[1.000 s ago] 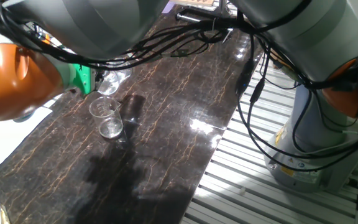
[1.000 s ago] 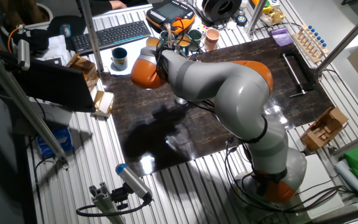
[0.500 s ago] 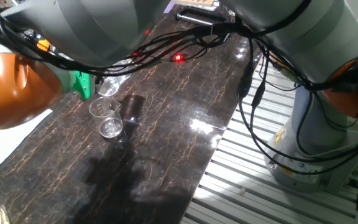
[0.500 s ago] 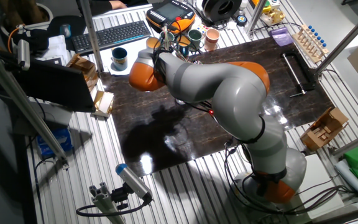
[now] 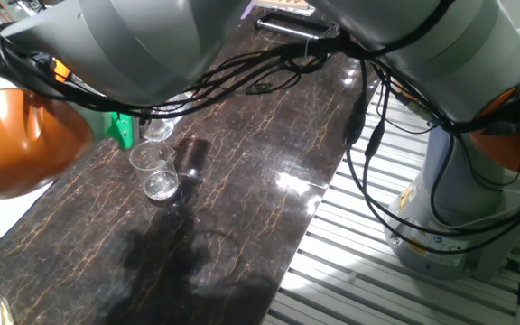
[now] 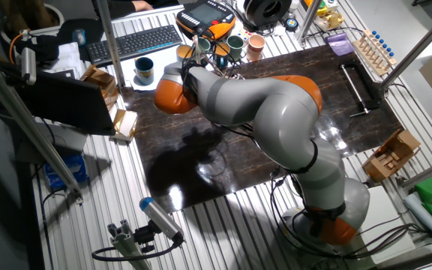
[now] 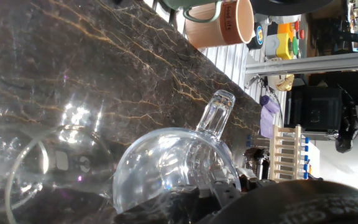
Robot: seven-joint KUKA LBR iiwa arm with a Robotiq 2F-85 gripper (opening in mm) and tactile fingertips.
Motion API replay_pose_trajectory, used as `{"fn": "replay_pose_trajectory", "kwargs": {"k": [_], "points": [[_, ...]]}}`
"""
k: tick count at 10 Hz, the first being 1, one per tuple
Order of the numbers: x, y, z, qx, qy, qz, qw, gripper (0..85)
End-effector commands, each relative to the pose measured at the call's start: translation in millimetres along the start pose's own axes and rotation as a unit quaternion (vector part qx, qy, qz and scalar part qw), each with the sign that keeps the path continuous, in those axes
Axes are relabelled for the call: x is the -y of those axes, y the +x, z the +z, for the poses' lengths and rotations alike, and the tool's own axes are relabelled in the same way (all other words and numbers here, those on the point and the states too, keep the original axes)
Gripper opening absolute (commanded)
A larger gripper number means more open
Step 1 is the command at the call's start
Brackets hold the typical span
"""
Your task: Pour the water from one cup into another empty cup
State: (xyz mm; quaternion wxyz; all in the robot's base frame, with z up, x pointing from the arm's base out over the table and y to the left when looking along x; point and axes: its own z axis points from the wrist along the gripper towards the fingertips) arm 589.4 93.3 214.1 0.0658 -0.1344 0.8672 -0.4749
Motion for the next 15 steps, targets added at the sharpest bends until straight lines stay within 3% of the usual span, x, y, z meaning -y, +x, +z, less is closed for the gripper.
{"fn": "replay_pose_trajectory", "kwargs": {"k": [1, 15], "points": [[-1.0, 0.3, -0.1, 0.000, 0.003, -0.001, 1.000, 0.7], [-7.4, -0.3, -0.9, 0.004, 0.037, -0.002, 0.999, 0.7]]}}
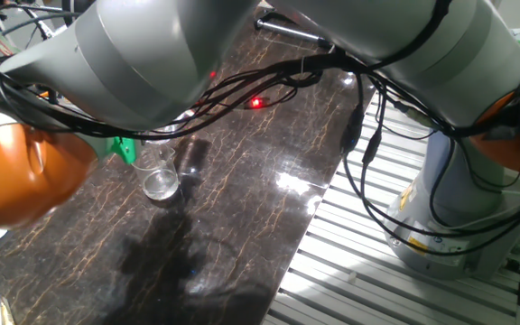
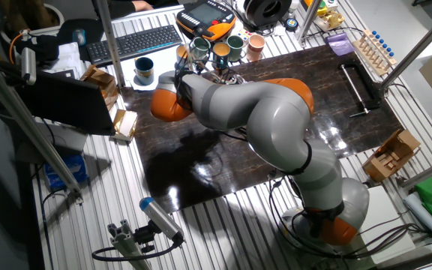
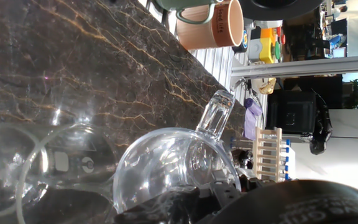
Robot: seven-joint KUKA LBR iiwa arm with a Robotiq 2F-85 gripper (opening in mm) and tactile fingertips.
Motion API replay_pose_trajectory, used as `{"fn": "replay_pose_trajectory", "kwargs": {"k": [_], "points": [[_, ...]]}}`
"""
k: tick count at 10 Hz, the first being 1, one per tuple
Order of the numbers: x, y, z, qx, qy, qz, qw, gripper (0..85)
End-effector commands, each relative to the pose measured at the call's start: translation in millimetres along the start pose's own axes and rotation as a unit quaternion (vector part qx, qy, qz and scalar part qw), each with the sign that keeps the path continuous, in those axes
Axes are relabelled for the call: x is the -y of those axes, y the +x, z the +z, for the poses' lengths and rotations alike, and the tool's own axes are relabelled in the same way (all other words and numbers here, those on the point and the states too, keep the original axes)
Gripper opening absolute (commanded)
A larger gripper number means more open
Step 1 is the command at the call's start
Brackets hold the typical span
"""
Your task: Pour the water from one cup into another empty cup
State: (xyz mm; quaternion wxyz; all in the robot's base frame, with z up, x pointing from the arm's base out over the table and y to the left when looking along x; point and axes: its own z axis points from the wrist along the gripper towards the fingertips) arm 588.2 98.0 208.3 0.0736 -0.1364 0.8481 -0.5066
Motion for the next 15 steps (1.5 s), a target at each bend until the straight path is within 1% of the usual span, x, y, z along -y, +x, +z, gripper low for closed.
{"fn": "replay_pose_trajectory", "kwargs": {"k": [1, 7, 10, 11, 13, 14, 15], "points": [[-0.4, -0.1, -0.1, 0.000, 0.002, -0.001, 1.000, 0.7], [-3.9, -0.2, -0.8, 0.001, 0.014, -0.003, 1.000, 0.7], [-4.5, -0.5, -0.4, 0.001, 0.015, -0.003, 1.000, 0.7], [-3.8, -0.3, -0.7, 0.001, 0.013, -0.003, 1.000, 0.7], [-0.9, 0.6, -1.9, 0.002, 0.017, -0.003, 1.000, 0.7], [3.7, 1.2, -3.2, 0.001, 0.018, -0.006, 1.000, 0.7], [5.9, 2.0, -4.5, 0.000, 0.023, -0.008, 1.000, 0.7]]}}
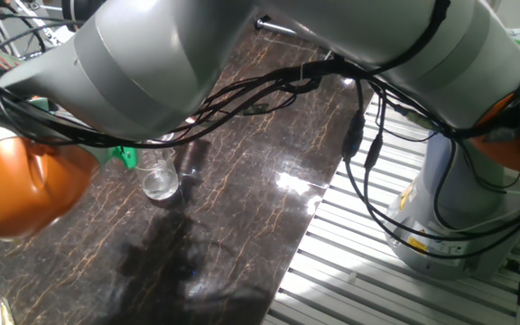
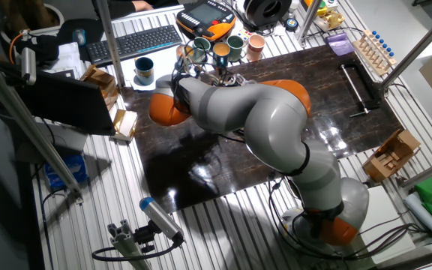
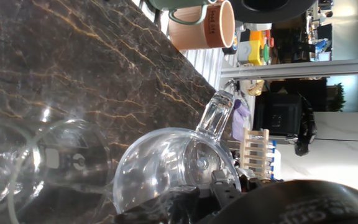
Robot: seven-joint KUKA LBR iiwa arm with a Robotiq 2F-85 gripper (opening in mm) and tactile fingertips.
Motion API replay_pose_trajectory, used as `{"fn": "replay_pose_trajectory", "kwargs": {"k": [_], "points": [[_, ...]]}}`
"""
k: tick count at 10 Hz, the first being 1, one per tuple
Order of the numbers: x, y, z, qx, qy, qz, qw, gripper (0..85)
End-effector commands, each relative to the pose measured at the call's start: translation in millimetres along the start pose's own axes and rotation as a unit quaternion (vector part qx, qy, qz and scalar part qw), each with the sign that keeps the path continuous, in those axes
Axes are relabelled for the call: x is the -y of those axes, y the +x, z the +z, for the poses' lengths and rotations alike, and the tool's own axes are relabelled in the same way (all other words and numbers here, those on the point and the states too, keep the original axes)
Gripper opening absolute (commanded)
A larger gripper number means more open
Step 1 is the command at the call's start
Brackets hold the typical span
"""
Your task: Pour the water from one cup into another empty cup
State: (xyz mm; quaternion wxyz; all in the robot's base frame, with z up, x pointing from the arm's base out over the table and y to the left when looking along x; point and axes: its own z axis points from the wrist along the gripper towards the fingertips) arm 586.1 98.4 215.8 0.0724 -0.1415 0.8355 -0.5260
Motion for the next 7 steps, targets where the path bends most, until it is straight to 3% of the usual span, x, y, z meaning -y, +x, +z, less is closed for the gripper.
{"fn": "replay_pose_trajectory", "kwargs": {"k": [1, 7], "points": [[1.2, 0.9, -1.3, 0.000, 0.002, -0.001, 1.000, 0.7], [2.9, 2.1, -2.7, -0.002, 0.008, -0.005, 1.000, 0.7]]}}
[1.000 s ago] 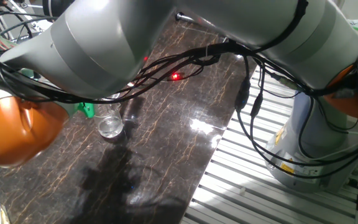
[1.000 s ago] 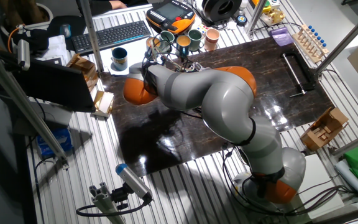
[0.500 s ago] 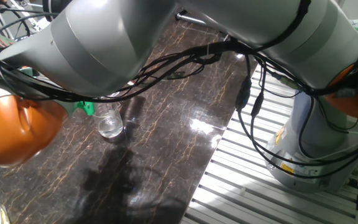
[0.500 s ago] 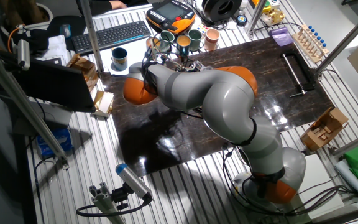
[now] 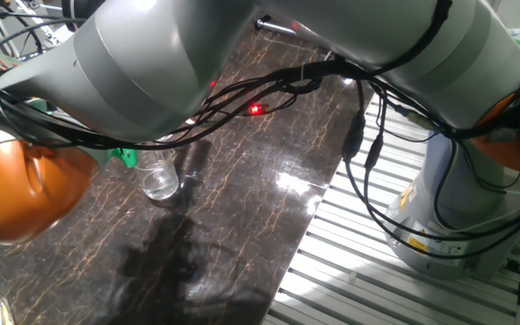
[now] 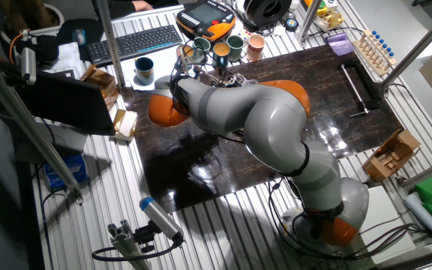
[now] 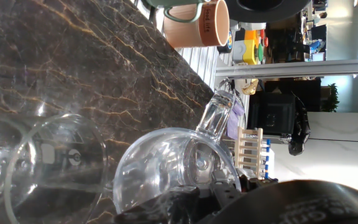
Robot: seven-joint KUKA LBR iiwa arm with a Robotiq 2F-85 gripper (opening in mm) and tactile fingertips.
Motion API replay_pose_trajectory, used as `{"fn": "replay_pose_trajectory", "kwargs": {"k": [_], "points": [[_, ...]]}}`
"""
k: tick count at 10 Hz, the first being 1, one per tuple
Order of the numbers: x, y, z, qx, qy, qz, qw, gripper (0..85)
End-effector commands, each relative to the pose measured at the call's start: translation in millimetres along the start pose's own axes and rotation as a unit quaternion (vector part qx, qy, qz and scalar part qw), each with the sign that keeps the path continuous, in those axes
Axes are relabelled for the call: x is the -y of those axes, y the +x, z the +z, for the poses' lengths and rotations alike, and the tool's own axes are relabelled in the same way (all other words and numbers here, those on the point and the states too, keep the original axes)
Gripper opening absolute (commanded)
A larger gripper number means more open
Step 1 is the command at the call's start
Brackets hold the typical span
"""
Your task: Pour the water from one cup into another empty cup
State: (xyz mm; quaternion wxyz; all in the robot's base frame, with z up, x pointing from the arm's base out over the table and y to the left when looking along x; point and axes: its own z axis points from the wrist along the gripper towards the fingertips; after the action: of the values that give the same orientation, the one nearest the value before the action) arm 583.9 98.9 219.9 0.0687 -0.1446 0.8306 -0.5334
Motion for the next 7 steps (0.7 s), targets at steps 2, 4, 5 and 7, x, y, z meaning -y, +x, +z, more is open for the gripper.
{"fn": "replay_pose_trajectory", "kwargs": {"k": [2, 4, 5, 7], "points": [[-0.2, 0.1, 0.0, 0.000, 0.002, -0.002, 1.000, 0.7], [-0.4, 0.1, -0.2, 0.000, 0.001, -0.002, 1.000, 0.7], [-0.5, 0.0, -0.2, 0.000, 0.001, -0.003, 1.000, 0.7], [-0.5, 0.0, -0.2, -0.001, 0.003, -0.004, 1.000, 0.7]]}}
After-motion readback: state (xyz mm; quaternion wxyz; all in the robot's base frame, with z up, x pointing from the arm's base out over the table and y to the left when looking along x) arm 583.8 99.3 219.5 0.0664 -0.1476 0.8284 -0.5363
